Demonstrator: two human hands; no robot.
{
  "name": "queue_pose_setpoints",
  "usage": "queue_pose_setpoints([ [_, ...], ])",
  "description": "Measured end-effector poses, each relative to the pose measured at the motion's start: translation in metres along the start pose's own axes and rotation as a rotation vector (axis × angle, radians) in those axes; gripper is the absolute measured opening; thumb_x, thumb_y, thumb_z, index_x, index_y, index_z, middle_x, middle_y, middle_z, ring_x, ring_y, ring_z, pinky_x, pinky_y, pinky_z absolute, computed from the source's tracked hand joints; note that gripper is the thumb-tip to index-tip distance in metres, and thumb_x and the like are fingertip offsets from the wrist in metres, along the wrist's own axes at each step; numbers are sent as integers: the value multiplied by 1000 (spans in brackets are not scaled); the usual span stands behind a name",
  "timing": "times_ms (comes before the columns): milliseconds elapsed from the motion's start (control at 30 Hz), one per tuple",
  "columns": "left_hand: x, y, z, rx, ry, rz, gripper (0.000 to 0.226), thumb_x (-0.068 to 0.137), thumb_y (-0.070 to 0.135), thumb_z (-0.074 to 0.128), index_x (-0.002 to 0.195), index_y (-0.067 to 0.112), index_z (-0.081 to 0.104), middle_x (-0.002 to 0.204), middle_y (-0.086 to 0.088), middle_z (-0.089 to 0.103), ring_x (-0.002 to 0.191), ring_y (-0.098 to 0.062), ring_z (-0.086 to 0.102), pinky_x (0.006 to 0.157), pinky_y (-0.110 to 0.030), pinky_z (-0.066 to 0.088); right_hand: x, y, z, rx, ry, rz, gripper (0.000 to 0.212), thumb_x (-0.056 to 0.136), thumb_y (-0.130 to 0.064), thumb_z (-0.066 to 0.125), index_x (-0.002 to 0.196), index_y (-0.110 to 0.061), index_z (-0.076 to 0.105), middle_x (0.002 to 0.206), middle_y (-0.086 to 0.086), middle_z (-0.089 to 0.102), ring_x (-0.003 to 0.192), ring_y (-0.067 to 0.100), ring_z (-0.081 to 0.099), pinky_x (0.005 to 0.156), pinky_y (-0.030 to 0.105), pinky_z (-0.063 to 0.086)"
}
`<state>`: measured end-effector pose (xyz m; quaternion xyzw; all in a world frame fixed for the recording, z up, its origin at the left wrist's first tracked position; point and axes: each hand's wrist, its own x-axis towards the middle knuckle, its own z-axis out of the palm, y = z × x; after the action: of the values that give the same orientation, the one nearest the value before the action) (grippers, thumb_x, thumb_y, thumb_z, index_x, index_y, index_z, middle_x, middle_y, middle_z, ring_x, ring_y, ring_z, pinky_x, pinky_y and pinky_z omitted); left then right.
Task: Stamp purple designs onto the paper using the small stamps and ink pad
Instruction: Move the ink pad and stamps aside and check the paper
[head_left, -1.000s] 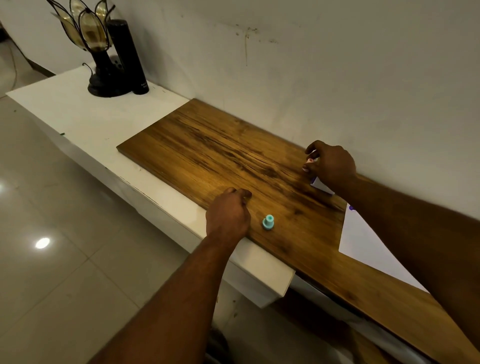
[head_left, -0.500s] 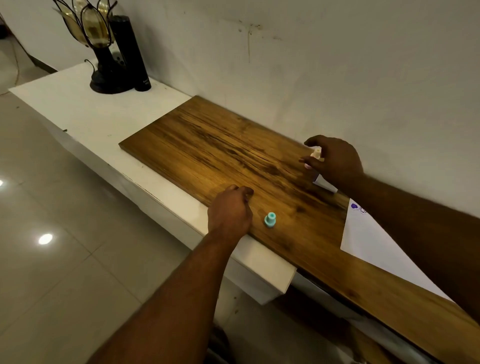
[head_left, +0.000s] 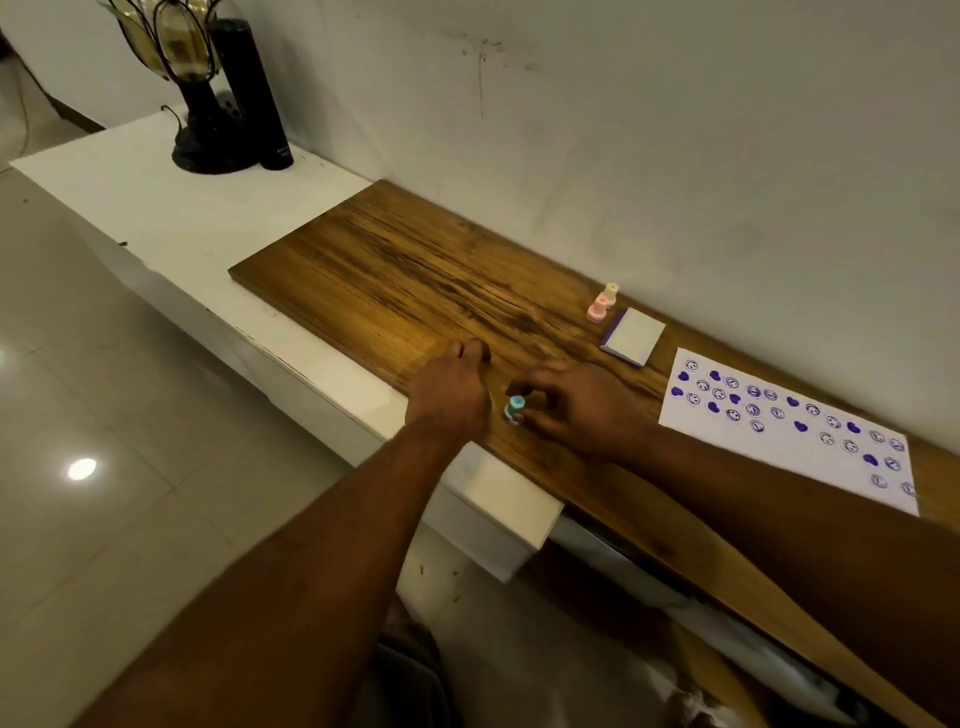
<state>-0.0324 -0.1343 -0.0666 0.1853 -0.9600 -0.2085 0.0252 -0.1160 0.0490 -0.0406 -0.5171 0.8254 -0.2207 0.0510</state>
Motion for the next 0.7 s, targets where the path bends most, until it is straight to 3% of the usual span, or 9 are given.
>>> queue_pose_setpoints([
  [100,11,1,-5,18,-146,-35,68,91,29,72,149,30,36,146,-8,46,120,-30,54,88,-40,46,11,8,-3,-76,13,46,32,94,-44,67,122,-28,72,114,-10,73,94,4,65,78,22,53],
  [167,21,6,-8,11,-208,-75,69,97,31,65,155,33,28,149,-10,43,127,-33,51,99,-45,48,22,20,-7,-140,29,151,34,94,-46,66,122,-28,71,112,-8,73,95,9,66,74,22,52],
  [233,28,13,-8,58,-243,-85,75,98,32,63,160,31,21,149,-14,44,132,-36,49,107,-51,46,32,35,-13,-179,66,296,34,94,-48,66,119,-26,72,104,-6,73,88,10,66,66,21,49],
  [333,29,21,-4,130,-225,-77,69,102,36,55,161,25,20,151,-18,42,132,-40,49,108,-56,44,41,59,-21,-238,157,450,29,90,-47,69,107,-25,75,90,-4,73,78,14,65,56,23,43],
  [400,27,24,0,174,-227,-70,64,106,38,45,162,23,18,156,-20,34,136,-42,45,110,-58,42,43,73,-27,-257,207,529,27,87,-48,71,101,-25,76,87,-3,72,76,15,63,55,24,39],
  [467,26,25,3,211,-239,-60,62,108,37,41,163,21,15,157,-21,31,136,-42,44,109,-57,42,43,83,-28,-281,234,586,29,85,-50,72,98,-24,76,86,-3,72,74,15,61,58,26,45],
  [567,25,29,4,272,-242,-49,67,107,35,45,163,19,12,155,-21,32,134,-42,45,105,-56,44,42,89,-27,-300,262,640,32,84,-52,71,98,-23,76,87,-1,72,76,20,66,66,35,57],
  [700,22,32,7,300,-227,-42,68,107,34,45,164,18,11,152,-21,33,131,-42,46,101,-54,47,42,88,-25,-287,282,644,32,84,-51,70,99,-24,76,87,-1,72,77,19,66,67,34,57],
])
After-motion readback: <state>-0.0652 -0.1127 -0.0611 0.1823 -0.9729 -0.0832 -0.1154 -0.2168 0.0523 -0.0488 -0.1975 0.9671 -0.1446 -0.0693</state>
